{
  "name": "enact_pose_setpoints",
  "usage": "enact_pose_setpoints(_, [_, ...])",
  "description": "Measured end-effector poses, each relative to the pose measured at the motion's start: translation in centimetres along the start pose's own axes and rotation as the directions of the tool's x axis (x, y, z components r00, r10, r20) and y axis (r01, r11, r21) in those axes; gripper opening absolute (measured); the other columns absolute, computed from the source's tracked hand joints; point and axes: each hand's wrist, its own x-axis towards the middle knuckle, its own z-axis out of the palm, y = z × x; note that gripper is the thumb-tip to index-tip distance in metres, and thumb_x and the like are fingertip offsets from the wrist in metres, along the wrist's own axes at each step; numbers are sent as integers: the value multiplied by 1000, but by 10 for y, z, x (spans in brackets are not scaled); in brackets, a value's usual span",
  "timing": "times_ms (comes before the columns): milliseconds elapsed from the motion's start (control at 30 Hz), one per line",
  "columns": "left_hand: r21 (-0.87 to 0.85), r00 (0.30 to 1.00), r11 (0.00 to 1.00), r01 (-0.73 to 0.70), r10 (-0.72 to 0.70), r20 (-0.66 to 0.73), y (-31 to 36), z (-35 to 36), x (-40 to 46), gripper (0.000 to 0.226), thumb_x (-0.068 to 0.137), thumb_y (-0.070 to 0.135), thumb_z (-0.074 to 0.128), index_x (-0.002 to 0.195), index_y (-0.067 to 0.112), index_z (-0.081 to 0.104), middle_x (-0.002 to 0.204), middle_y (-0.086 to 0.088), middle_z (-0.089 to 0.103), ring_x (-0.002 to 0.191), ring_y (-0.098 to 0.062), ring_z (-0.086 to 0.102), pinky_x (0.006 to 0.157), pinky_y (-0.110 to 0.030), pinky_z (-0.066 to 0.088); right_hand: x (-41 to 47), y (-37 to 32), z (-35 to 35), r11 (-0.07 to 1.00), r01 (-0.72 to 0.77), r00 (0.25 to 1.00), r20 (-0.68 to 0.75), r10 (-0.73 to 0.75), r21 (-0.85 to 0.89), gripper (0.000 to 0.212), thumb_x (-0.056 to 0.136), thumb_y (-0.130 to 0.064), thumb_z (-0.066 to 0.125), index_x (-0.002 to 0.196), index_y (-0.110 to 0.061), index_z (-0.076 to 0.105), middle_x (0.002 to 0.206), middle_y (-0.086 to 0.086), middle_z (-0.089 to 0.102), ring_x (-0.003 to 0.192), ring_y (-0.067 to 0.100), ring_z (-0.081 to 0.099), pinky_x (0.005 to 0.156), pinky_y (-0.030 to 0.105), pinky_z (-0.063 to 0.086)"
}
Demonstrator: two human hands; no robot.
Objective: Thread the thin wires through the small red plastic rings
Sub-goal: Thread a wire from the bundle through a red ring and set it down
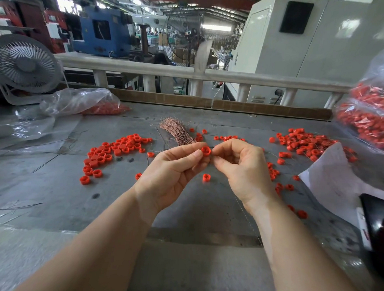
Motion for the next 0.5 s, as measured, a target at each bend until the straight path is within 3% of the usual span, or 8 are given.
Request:
enact_pose_setpoints(167, [27, 1000, 1000, -10, 10, -12, -1, 0, 0, 19, 66, 5, 61, 74, 10, 77, 75, -5, 72, 68, -9, 69, 61, -15, 53, 2, 1, 0, 995, 28, 1000, 6, -28, -100, 27, 80, 5, 65, 70, -20, 63, 63, -6, 61, 56, -4, 52, 52, 8, 42])
enact_pose_setpoints(500, [48, 1000, 999, -13, 14, -22, 0, 1, 0, 18, 64, 3, 61, 72, 9, 76, 75, -6, 73, 69, -10, 69, 63, -16, 54, 0, -1, 0, 998, 16, 1000, 17, -15, -59, 29, 83, 9, 59, 71, -17, 63, 64, -2, 61, 56, -6, 53, 47, 7, 42])
